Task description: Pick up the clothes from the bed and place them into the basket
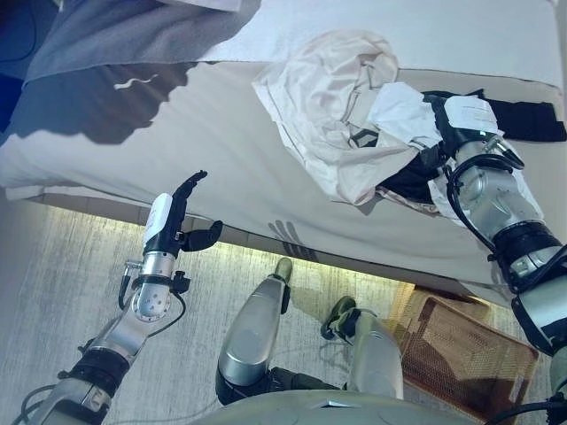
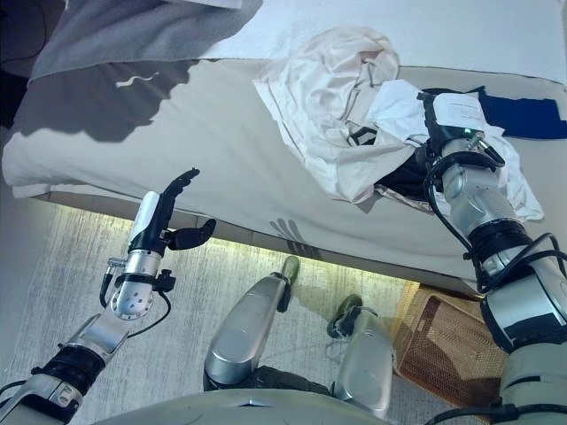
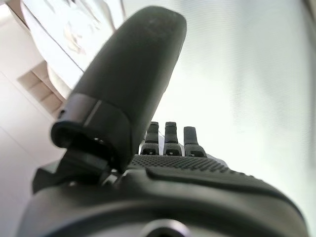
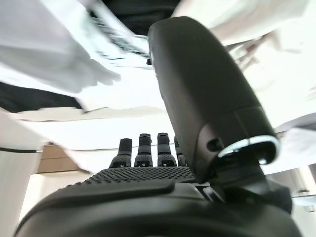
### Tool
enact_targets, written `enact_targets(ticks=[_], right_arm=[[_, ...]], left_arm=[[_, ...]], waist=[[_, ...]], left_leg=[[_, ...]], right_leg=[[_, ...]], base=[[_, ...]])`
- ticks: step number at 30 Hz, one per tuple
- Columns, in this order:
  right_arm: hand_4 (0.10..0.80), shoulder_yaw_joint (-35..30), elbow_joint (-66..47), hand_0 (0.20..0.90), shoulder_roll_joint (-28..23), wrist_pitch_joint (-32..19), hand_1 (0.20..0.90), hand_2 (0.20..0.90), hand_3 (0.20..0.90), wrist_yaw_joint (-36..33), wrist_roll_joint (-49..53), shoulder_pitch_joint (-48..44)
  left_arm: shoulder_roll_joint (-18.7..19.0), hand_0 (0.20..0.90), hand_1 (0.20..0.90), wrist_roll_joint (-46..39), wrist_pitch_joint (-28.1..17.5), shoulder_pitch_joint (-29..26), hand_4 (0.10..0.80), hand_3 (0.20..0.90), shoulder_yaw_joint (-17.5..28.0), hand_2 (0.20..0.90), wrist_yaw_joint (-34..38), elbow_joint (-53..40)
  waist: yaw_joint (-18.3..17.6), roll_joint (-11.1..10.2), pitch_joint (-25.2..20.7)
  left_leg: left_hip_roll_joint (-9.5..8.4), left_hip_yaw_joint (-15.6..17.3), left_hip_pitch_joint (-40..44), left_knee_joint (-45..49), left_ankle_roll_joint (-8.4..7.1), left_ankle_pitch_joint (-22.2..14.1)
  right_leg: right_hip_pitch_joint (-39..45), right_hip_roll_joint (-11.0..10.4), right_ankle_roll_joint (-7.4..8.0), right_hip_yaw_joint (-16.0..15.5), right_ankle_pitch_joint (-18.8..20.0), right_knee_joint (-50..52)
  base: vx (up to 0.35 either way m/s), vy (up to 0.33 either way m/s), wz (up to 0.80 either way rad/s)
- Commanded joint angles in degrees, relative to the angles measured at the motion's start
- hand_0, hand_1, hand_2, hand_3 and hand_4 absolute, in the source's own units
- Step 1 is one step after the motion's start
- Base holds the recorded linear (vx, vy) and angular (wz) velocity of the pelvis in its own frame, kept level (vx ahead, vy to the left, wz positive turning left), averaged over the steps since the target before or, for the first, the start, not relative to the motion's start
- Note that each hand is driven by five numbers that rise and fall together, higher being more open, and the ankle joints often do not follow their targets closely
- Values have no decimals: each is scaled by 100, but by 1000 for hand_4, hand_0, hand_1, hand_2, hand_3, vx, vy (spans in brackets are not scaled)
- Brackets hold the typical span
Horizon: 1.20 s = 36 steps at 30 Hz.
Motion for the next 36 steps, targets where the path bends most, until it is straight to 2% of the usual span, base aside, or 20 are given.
enact_targets(ticks=[1, 10, 15, 25, 36], right_arm=[[800, 209, -263, 900, -281, -29, 900, 900, 900, -243, -299, -1108], [800, 438, -385, 900, 47, -71, 900, 900, 900, 39, -667, -1156], [800, 506, -438, 900, 193, -77, 900, 900, 900, 170, -796, -1062], [800, 631, -146, 900, 406, -36, 900, 900, 900, 714, -680, -867], [800, 656, 625, 900, 562, 433, 900, 900, 900, 1013, -574, -877]], left_arm=[[126, 900, 900, 131, -484, 93, 800, 900, 410, 900, 429, -618], [143, 900, 900, 178, -434, 340, 800, 900, 429, 900, 453, -877], [191, 900, 900, 189, -424, 467, 800, 900, 451, 900, 452, -990], [252, 900, 900, 271, -475, 463, 800, 900, 337, 900, 420, -1154], [315, 900, 900, 300, -521, 345, 800, 900, 164, 900, 524, -1243]], waist=[[167, 96, -143], [437, 166, -121], [535, 191, -121], [580, 251, -121], [561, 363, -121]], left_leg=[[-69, -28, -268, 750, 24, -645], [-287, -237, -822, 1300, 157, -819], [-347, -293, -1075, 1475, 220, -865], [-383, -389, -1475, 1694, 282, -903], [-396, -339, -1886, 1944, 352, -961]], right_leg=[[-22, 178, -204, -145, -36, 504], [-597, -8, -269, -200, -294, 1239], [-865, -40, -278, -238, -368, 1468], [-1293, 2, -313, -186, -442, 1726], [-1758, 38, -345, -109, -458, 1942]], base=[[-16, 22, 13], [27, 9, 12], [23, -28, 13], [0, -33, 7], [-20, -9, -1]])
